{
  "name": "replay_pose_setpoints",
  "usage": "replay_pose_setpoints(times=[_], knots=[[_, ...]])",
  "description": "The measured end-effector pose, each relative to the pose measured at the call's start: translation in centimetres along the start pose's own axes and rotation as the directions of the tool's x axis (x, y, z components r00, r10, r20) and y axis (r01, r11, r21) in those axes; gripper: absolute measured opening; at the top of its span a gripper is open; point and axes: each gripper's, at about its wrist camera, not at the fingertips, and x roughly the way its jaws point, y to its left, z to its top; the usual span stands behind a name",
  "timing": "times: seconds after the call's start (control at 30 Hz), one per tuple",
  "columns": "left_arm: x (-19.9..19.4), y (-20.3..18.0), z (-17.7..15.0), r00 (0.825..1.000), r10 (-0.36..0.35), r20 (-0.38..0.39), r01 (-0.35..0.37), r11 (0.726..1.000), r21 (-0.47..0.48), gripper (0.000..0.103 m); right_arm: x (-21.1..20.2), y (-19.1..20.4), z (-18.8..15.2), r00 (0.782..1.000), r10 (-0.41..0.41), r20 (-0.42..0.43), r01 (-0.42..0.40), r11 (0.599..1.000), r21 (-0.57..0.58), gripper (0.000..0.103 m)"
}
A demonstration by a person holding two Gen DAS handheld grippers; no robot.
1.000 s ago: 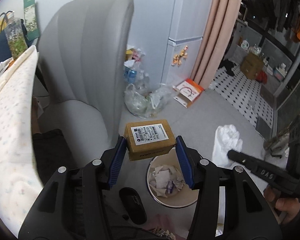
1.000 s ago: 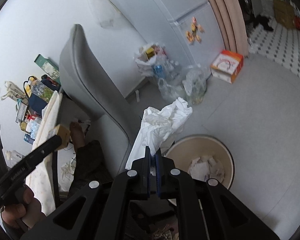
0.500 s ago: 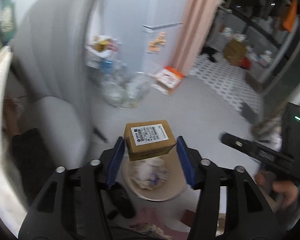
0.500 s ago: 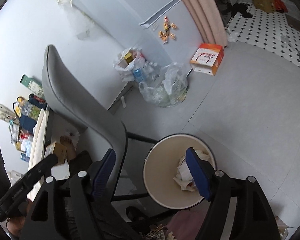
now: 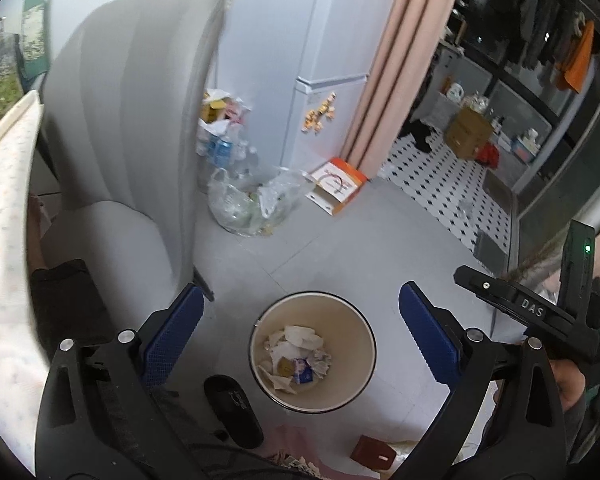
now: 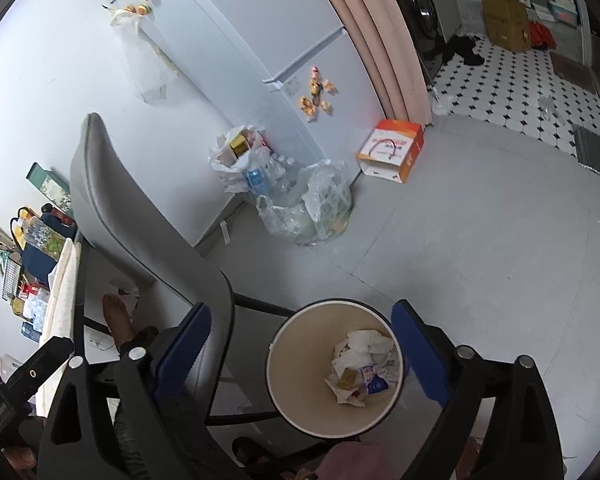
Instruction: Collect trash
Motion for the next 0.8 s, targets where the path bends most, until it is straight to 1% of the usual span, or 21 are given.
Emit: replay_pose_setpoints(times=[0.03,0.2,0.3,0.4,0.5,0.63,0.73,0.8], knots=[[-0.6,0.4,0.0,1.000,0.008,0.014,-0.008,1.000,-0.009,0.097,-0.3,0.5,0.1,1.000,0.002,0.008,-0.002,1.000,-0.012,0.095],[-3.2,2.7,0.1,0.998,0.034,0.053,-0.030,0.997,-0.066,0.097,-1.4,3.6,0.0,1.000,0.012,0.014,-0.011,0.996,-0.090,0.095],[-5.4,4.2,0.1,0.993,0.064,0.100,-0.055,0.994,-0.094,0.097,-2.3,5.5,-0.1,1.000,0.008,0.029,-0.004,0.992,-0.125,0.095],[-7.9,5.7,0.0,0.986,0.094,0.140,-0.077,0.990,-0.121,0.097,-3.6,7.8,-0.2,0.999,0.002,0.050,0.006,0.987,-0.160,0.095],[-10.0,7.2,-0.3,0.980,0.118,0.161,-0.095,0.985,-0.143,0.097,-4.7,9.8,-0.4,0.997,0.003,0.072,0.010,0.982,-0.189,0.095],[-12.9,9.0,-0.9,0.969,0.142,0.201,-0.106,0.979,-0.176,0.097,-6.4,12.6,-0.9,0.995,0.008,0.097,0.015,0.972,-0.236,0.095],[-14.8,9.8,-1.4,0.961,0.161,0.226,-0.120,0.976,-0.184,0.097,-7.6,14.8,-1.3,0.994,-0.017,0.110,0.046,0.961,-0.273,0.095],[-16.2,10.1,-1.7,0.954,0.189,0.231,-0.149,0.972,-0.181,0.097,-8.8,16.4,-1.7,0.993,-0.004,0.119,0.040,0.954,-0.298,0.095]])
